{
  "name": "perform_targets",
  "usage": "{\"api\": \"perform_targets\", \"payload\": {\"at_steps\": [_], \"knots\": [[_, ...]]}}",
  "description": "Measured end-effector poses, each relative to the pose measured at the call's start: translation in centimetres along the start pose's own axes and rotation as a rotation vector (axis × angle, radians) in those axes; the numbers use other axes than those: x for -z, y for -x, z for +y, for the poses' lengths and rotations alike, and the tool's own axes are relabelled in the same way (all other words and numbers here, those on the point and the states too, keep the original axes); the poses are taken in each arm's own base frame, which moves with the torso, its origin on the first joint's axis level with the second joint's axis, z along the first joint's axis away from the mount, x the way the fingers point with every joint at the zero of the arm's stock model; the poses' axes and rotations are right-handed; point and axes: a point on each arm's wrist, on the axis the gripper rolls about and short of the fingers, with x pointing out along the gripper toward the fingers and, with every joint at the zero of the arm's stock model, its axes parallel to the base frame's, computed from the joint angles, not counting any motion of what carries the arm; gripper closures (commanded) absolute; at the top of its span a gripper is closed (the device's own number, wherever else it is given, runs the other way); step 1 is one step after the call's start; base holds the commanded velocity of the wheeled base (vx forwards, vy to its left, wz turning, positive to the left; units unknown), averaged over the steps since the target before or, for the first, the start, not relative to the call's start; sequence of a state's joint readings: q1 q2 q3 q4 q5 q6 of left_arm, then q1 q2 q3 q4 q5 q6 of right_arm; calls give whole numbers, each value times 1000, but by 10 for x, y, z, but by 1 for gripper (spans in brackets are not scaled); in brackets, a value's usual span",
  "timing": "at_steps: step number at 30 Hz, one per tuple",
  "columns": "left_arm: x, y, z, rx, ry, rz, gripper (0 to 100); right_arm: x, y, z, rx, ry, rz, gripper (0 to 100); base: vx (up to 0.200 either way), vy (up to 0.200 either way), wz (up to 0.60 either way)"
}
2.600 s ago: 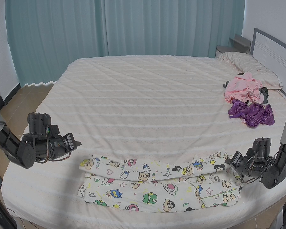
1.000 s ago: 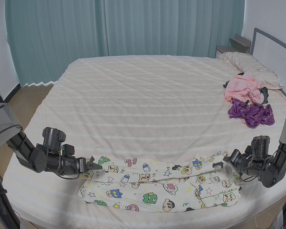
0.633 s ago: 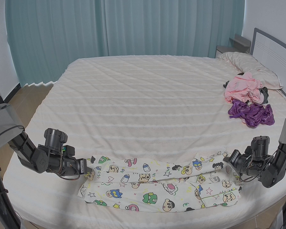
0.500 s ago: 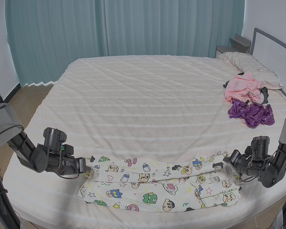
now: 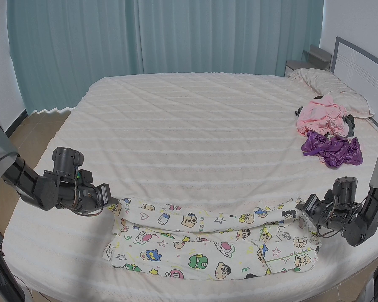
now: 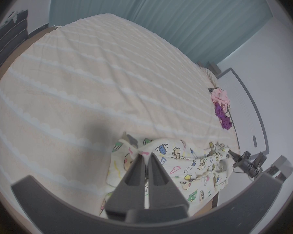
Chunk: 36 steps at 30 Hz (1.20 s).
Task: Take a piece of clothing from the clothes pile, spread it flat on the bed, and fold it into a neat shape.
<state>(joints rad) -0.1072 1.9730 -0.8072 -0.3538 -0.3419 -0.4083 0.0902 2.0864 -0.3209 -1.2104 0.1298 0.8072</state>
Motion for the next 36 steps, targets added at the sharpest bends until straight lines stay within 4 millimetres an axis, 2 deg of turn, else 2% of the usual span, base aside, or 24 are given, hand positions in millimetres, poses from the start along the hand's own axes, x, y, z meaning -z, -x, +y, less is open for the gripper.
{"api": "perform_targets", "payload": {"at_steps": [7,13,21,28,36], "knots": [[-31,1,-14,31,110,-63,100,-9,-4,6,-20,-18,-64,100,0,0,0],[-51,-8,-19,56,212,-108,100,-15,-9,13,-42,-17,-102,100,0,0,0],[-54,-17,-12,40,245,-103,100,-11,-6,17,-49,-10,-92,100,0,0,0],[-47,-11,-2,13,266,-93,100,-13,4,21,-65,-8,-105,100,0,0,0],[-43,1,0,11,269,-100,100,-15,16,24,-82,-7,-123,100,0,0,0]]}}
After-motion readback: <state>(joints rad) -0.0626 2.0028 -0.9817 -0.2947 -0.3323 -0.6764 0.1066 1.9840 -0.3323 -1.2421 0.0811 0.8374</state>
